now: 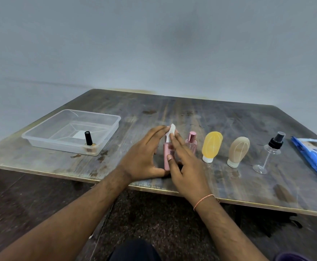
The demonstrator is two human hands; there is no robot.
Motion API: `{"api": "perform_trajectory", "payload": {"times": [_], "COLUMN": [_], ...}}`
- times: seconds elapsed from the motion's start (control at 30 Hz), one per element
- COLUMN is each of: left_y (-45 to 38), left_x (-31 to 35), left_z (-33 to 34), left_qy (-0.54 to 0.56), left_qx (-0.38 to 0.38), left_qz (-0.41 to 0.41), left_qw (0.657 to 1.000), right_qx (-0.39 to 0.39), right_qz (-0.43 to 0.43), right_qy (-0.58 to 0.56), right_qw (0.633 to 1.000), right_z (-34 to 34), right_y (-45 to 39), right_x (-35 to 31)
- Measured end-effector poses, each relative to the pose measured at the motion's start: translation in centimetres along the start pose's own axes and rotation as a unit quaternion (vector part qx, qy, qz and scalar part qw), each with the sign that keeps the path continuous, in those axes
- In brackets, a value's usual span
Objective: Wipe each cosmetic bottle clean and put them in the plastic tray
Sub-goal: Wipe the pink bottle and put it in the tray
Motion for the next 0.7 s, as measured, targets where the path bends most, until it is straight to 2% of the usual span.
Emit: {"api": "perform_trajectory", "payload": {"times": [0.13, 0.23, 0.37, 0.5, 0.7], "left_y": [-0.1, 0.0, 0.3, 0.8, 1.9], "left_x": [-0.4, -0.6, -0.7, -0.2, 0.3], "left_z": [0.1, 0.1, -0.1, -0.7, -1.5], "left_qy": [0.001, 0.018, 0.025, 0.052, 0.06], "left_qx": [0.003, 0.015, 0.043, 0.095, 0.121], "left_qz": [-0.008, -0.017, -0.039, -0.063, -0.075], "left_qw": [1.0, 1.0, 0.998, 0.992, 0.988], "right_qx": [0.061, 0.084, 0.077, 0.083, 0.047], "right_qz": [-0.032, -0.008, 0.033, 0.03, 0.047], "right_qy": [0.036, 0.026, 0.027, 0.049, 0.172], "right_qw": [0.997, 0.996, 0.996, 0.995, 0.983], "right_z": [0.2, 0.1, 0.0, -0.3, 0.1], "right_y": [0.5, 0.6, 0.7, 0.7, 0.7], "right_x": [0.0, 0.0, -0.1, -0.5, -1.1]}}
Point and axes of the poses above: each hand's wrist, its own y-axis away from the middle knuckle, its own z-axis out of the palm, x = y × z, the point moved 1 cm from there along -y, towards the middle knuckle, and after that the axes turned 4 degrees about x, right-handed, at the moved point
